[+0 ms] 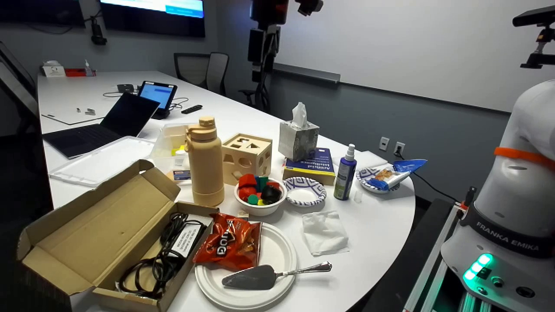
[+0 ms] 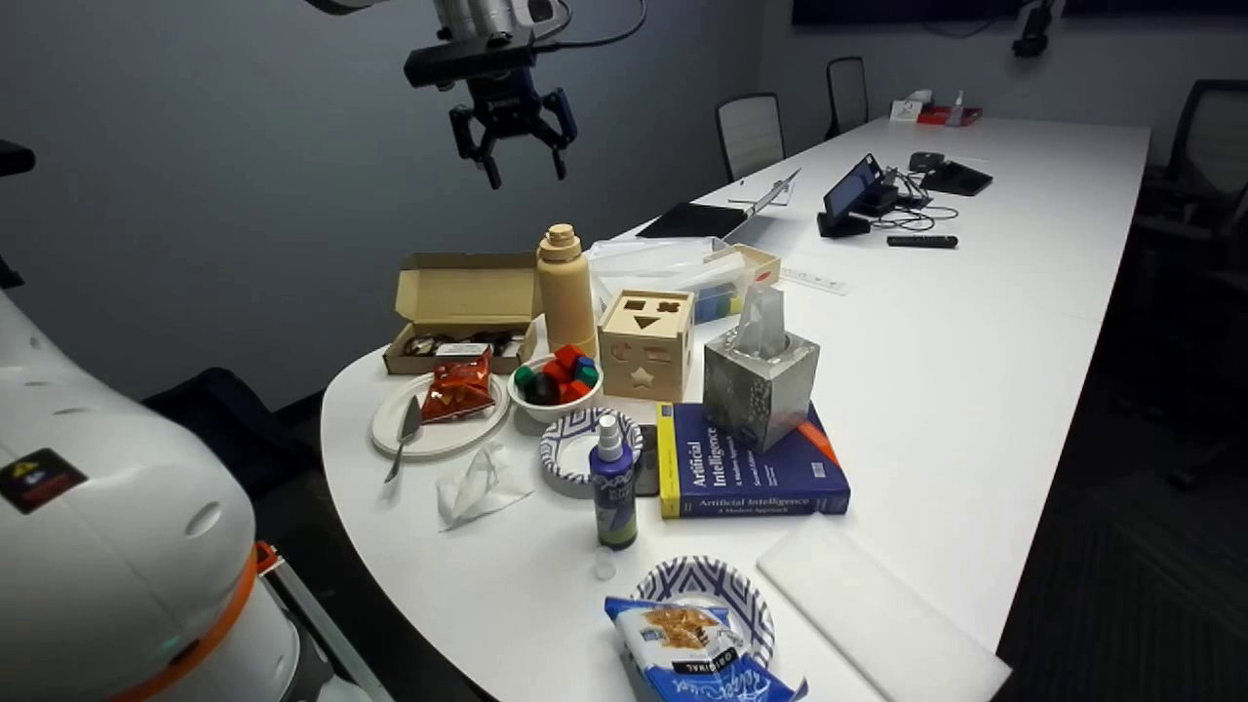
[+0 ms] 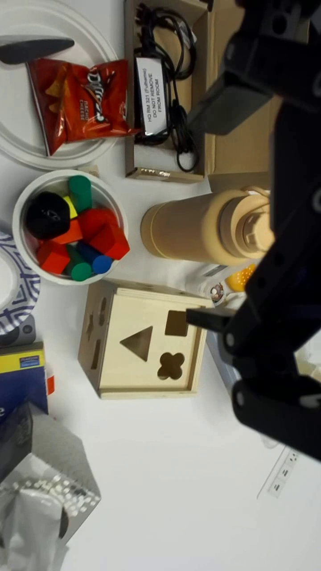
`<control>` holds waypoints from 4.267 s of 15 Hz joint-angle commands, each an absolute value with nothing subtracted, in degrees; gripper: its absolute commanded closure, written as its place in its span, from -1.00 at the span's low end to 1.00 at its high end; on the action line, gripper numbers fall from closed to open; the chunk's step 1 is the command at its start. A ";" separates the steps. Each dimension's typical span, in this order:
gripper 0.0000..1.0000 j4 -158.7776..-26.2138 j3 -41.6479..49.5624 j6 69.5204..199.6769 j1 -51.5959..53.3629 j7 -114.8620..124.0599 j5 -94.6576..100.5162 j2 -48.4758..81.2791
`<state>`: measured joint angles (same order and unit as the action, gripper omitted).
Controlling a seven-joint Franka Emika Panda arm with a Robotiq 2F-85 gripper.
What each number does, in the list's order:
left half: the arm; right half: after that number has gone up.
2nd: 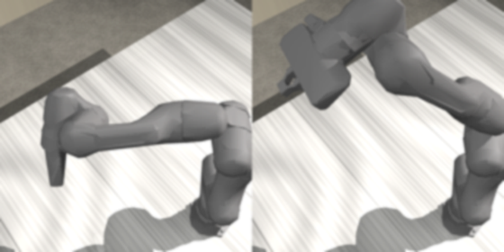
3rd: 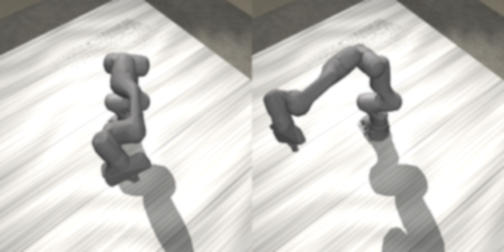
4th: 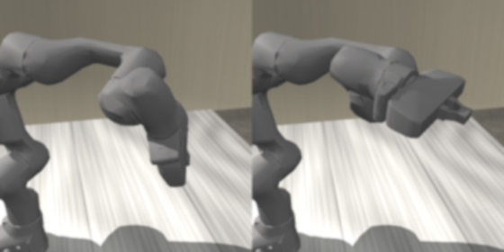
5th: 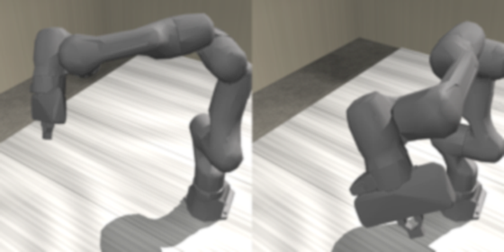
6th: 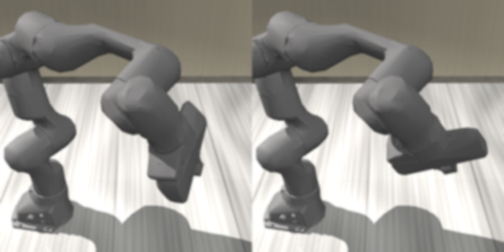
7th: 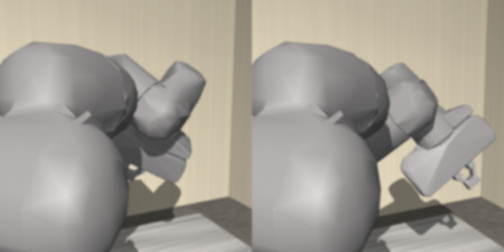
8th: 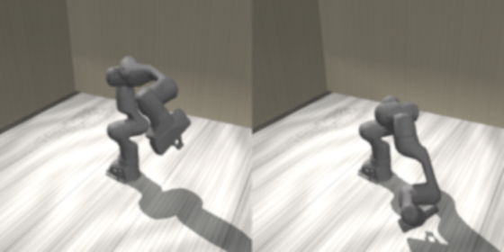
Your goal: Twist the lid on the bottle
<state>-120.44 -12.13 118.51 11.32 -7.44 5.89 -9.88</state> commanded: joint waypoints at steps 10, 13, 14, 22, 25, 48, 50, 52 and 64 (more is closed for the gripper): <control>-1.00 -102.58 -13.29 122.49 13.33 -5.11 6.19 12.28; -1.00 -100.85 -13.20 122.46 13.37 -4.89 5.60 14.65; -1.00 -100.43 -13.16 122.45 13.36 -4.88 5.51 15.25; -1.00 -98.48 -12.89 123.38 13.51 -4.90 5.61 18.68; -1.00 -98.01 -12.79 124.52 13.67 -4.89 5.71 19.83; 0.59 -96.87 -12.29 126.45 13.63 -8.61 6.63 21.76; 0.59 -96.95 -12.38 127.21 13.54 -10.35 6.82 21.82; 0.59 -96.93 -12.48 127.87 13.41 -12.38 7.07 21.92; 0.59 -97.95 -13.45 127.10 12.67 -30.18 11.10 21.15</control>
<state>-97.70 -12.79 126.97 13.30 -25.32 9.32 21.00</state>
